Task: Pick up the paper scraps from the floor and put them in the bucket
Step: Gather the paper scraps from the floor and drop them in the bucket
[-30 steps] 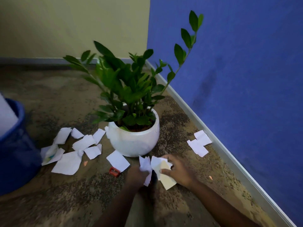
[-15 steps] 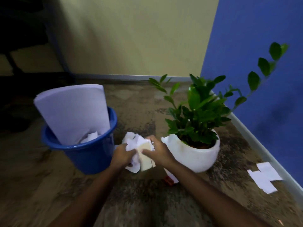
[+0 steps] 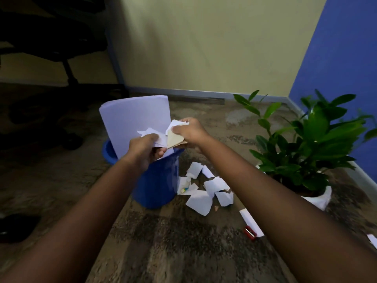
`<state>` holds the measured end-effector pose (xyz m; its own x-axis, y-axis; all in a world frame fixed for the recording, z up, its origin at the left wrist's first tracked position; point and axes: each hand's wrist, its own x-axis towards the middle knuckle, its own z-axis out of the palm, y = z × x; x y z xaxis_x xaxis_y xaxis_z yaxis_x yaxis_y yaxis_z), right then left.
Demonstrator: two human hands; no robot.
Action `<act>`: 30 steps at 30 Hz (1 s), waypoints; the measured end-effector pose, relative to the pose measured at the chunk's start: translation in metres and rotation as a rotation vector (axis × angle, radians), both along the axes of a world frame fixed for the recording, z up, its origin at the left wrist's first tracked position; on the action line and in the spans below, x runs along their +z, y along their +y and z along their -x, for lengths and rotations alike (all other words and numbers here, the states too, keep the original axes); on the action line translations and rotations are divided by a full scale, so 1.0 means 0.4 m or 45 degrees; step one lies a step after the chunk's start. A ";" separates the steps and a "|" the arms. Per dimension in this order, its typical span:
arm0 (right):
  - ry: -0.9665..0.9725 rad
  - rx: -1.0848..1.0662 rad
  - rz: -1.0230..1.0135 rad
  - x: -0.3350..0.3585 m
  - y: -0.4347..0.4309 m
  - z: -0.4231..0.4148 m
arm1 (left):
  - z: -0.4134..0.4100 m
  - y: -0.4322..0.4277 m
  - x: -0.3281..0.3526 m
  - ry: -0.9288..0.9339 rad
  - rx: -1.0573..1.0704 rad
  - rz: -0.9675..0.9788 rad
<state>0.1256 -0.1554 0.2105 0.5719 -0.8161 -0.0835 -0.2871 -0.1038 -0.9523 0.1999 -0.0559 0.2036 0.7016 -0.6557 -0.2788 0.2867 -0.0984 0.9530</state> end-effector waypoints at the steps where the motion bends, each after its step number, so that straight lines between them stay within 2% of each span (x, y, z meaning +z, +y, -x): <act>1: 0.007 0.005 -0.060 0.000 0.000 -0.006 | -0.006 0.001 0.002 0.071 0.005 -0.002; 5: -0.069 0.019 -0.406 -0.006 0.013 -0.014 | -0.018 -0.005 -0.013 0.224 0.054 0.007; 8: -0.108 0.029 -0.515 -0.022 0.021 -0.010 | -0.010 -0.011 -0.031 0.277 0.045 -0.040; 10: -0.132 0.060 -0.543 -0.034 0.025 0.000 | 0.003 -0.015 -0.043 0.176 0.014 -0.143; 12: -0.156 0.066 -0.481 -0.043 0.020 0.016 | 0.023 -0.024 -0.054 -0.198 0.019 -0.328; 14: -0.188 -0.001 -0.361 -0.053 0.008 0.045 | 0.061 -0.028 -0.063 -0.712 0.031 -0.469; 16: -0.230 -0.078 -0.267 -0.067 -0.005 0.095 | 0.114 -0.024 -0.076 -1.151 0.026 -0.427; 17: -0.213 -0.106 -0.235 -0.082 -0.012 0.125 | 0.141 -0.024 -0.086 -1.298 -0.007 -0.355; 19: -0.114 -0.160 -0.186 -0.129 -0.030 0.193 | 0.192 -0.029 -0.120 -1.490 -0.178 -0.246; 21: 0.062 -0.228 -0.148 -0.185 -0.043 0.262 | 0.240 -0.041 -0.166 -1.632 -0.404 -0.257; 23: 0.400 -0.214 0.009 -0.247 -0.047 0.323 | 0.283 -0.052 -0.218 -1.749 -0.585 -0.333; 25: 0.820 -0.064 0.147 -0.313 -0.040 0.383 | 0.320 -0.060 -0.270 -1.736 -0.723 -0.419; 26: 0.940 -0.005 0.143 -0.341 -0.029 0.406 | 0.333 -0.064 -0.294 -1.691 -0.771 -0.476; 28: 1.054 0.068 0.071 -0.402 -0.011 0.447 | 0.343 -0.074 -0.333 -1.589 -0.820 -0.637; 30: 1.206 0.147 0.115 -0.440 0.012 0.471 | 0.340 -0.081 -0.368 -1.516 -0.859 -0.799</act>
<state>-0.0627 -0.1507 0.0345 0.3768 -0.7849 -0.4919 -0.9171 -0.2415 -0.3171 0.0641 -0.0881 0.0566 0.3371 -0.9325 -0.1294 -0.8670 -0.3610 0.3434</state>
